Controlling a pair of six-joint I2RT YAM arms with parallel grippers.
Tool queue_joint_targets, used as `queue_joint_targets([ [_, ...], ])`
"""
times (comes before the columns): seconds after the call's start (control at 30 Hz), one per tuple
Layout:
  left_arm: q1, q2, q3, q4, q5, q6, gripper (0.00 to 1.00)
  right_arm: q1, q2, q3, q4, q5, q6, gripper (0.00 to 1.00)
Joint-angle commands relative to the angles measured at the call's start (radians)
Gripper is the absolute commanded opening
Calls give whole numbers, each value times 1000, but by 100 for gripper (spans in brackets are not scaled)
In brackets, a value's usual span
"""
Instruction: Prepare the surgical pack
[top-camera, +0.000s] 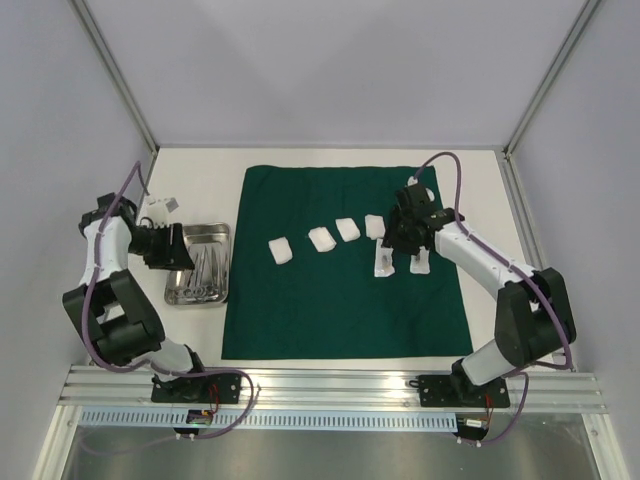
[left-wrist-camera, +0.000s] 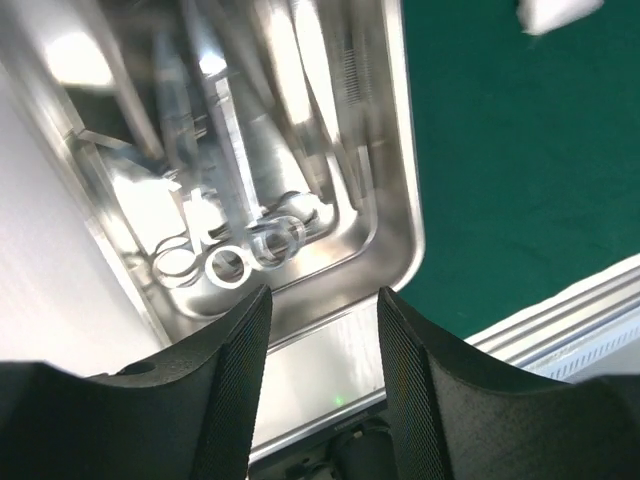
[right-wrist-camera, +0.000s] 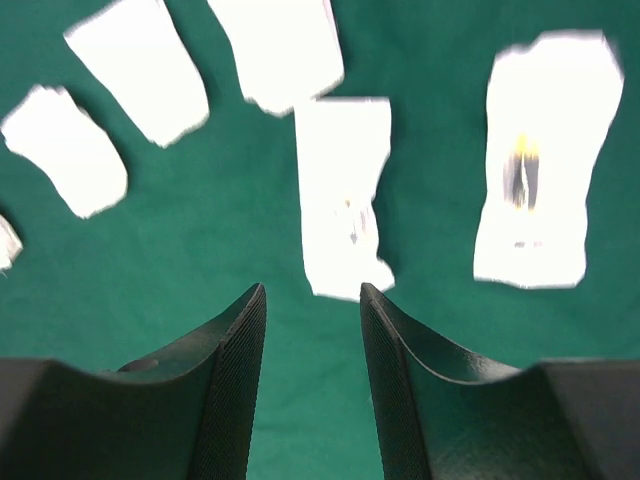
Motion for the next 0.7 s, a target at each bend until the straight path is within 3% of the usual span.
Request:
queue_joint_targets([
  [0.0, -133, -91, 55, -13, 7, -73, 56, -34, 50, 82, 44, -26, -95, 45],
  [0.13, -351, -93, 131, 13, -75, -129, 59, -79, 177, 177, 50, -59, -135, 45],
  [0.27, -554, 22, 248, 9, -123, -165, 59, -128, 296, 282, 67, -154, -166, 46],
  [0.4, -639, 90, 265, -1, -129, -146, 59, -149, 412, 361, 60, -238, -203, 47],
  [0.67, -670, 110, 161, 75, -148, -103, 59, -192, 529, 385, 147, -347, -193, 47],
])
